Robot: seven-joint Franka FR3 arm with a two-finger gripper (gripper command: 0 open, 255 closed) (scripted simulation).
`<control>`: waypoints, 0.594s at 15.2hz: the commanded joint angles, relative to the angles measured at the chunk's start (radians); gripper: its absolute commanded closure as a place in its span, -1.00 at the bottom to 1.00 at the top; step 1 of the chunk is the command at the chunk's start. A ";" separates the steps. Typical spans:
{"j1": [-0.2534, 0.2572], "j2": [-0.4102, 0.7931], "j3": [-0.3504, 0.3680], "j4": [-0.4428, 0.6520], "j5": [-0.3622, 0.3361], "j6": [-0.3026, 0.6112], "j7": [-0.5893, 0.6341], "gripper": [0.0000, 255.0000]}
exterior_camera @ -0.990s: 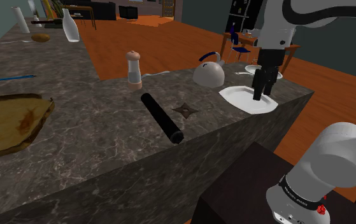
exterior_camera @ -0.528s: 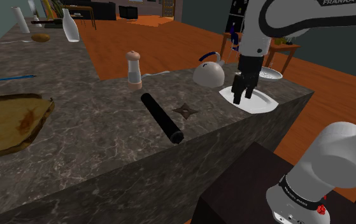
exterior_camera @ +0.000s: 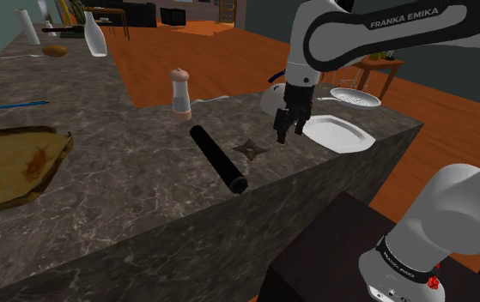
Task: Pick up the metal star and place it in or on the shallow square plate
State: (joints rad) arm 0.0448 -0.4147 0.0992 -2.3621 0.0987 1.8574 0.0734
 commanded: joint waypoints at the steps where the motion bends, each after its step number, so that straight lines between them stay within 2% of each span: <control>1: 0.007 0.066 0.023 0.035 -0.005 0.055 0.025 -1.00; 8: 0.022 0.299 0.086 0.182 -0.069 0.208 0.113 -1.00; 9: 0.023 0.302 0.086 0.184 -0.070 0.210 0.115 -1.00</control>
State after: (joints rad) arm 0.0654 -0.1336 0.1801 -2.1895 0.0354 2.0522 0.1788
